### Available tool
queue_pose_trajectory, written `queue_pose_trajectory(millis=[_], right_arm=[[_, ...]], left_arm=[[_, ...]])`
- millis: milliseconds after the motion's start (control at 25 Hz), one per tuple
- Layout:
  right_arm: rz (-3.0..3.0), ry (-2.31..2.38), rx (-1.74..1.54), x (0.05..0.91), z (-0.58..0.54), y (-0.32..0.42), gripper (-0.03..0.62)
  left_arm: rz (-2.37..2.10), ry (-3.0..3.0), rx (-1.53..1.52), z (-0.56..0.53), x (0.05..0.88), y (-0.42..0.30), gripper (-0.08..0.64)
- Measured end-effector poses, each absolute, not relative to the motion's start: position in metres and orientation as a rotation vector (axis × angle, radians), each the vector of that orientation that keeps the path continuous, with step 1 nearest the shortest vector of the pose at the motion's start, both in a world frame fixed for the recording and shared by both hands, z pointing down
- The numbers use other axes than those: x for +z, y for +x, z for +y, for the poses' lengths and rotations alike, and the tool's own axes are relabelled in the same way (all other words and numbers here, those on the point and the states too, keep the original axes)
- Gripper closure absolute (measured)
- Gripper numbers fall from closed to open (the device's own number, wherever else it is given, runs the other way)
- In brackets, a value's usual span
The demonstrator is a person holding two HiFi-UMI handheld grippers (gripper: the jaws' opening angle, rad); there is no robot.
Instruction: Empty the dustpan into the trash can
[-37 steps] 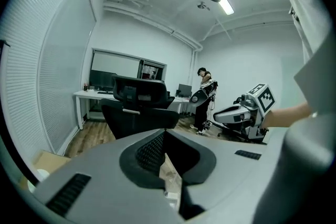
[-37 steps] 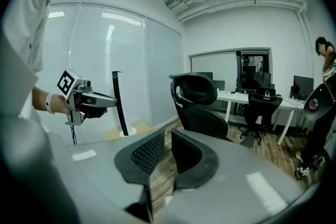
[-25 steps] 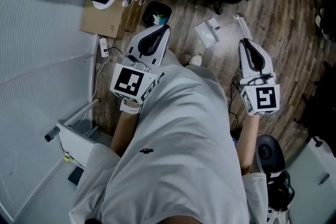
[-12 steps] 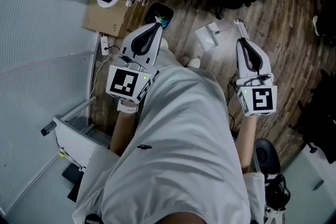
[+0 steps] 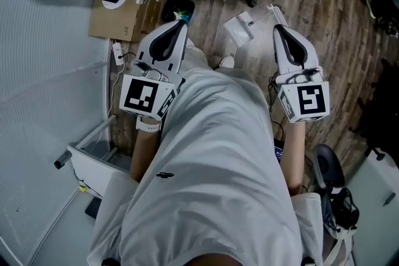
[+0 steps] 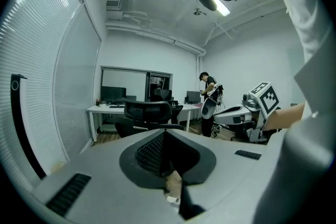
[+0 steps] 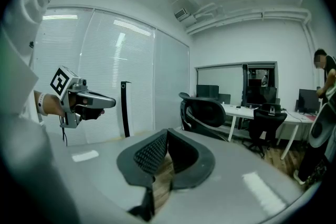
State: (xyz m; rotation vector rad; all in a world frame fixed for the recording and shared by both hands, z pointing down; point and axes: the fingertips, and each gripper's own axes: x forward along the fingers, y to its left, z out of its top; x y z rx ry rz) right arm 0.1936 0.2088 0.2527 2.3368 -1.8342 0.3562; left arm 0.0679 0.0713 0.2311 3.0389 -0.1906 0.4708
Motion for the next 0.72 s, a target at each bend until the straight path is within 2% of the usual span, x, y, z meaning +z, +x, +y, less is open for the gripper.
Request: queue_pose_trajectory(millis=[720], right_arm=[[-1.831,2.322,0.416,0.265,0.235,0.178,0.581]], left_arm=[[-0.121,3.015,0.446,0.098,0.235,0.063,0.552]])
